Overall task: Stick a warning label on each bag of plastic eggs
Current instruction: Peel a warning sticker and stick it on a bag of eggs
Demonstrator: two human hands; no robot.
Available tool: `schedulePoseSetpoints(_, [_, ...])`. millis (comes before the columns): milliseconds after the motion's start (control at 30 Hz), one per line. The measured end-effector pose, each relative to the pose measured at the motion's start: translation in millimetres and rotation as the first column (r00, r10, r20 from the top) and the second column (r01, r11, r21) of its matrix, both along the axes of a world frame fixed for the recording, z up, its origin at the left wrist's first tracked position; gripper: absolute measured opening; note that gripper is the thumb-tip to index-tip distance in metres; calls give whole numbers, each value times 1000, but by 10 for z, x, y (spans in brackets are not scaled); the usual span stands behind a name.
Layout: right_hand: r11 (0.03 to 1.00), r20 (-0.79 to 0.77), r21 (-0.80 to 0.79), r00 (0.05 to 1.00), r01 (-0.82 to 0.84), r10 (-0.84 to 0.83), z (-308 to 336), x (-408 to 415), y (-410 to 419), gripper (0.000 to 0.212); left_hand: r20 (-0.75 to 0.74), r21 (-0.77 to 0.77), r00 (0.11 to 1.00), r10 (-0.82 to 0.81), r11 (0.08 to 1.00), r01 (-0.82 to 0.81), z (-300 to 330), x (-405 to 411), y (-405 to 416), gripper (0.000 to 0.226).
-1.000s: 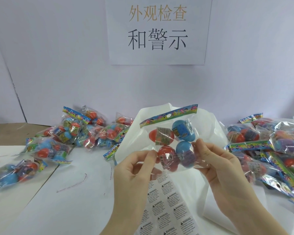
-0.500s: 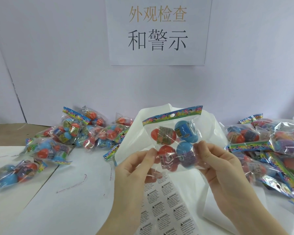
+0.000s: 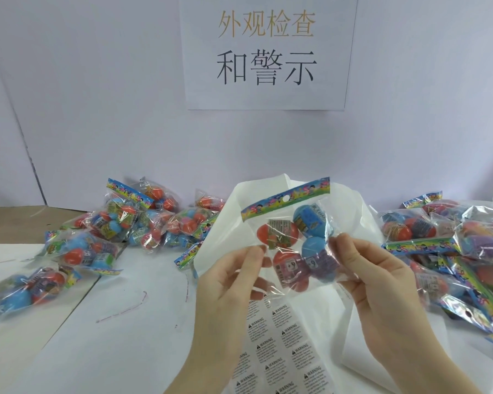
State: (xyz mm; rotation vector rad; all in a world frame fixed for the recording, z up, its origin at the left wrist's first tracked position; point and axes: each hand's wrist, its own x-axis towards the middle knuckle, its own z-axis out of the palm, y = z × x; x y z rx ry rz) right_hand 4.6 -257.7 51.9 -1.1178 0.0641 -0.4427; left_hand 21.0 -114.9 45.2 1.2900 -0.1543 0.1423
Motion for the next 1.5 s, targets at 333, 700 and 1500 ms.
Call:
schedulePoseSetpoints(333, [946, 183, -116, 942, 303, -280, -25, -19, 76, 7, -102, -74, 995, -2, 997, -6, -36, 7, -23, 14])
schedulePoseSetpoints(700, [608, 453, -494, 781, 621, -430, -123, -15, 116, 17, -203, -190, 952, -230, 963, 192, -16, -15, -49, 44])
schedulePoseSetpoints(1500, [865, 162, -483, 985, 135, -63, -69, 18, -4, 19, -4, -57, 997, -76, 996, 76, -51, 14, 5, 27])
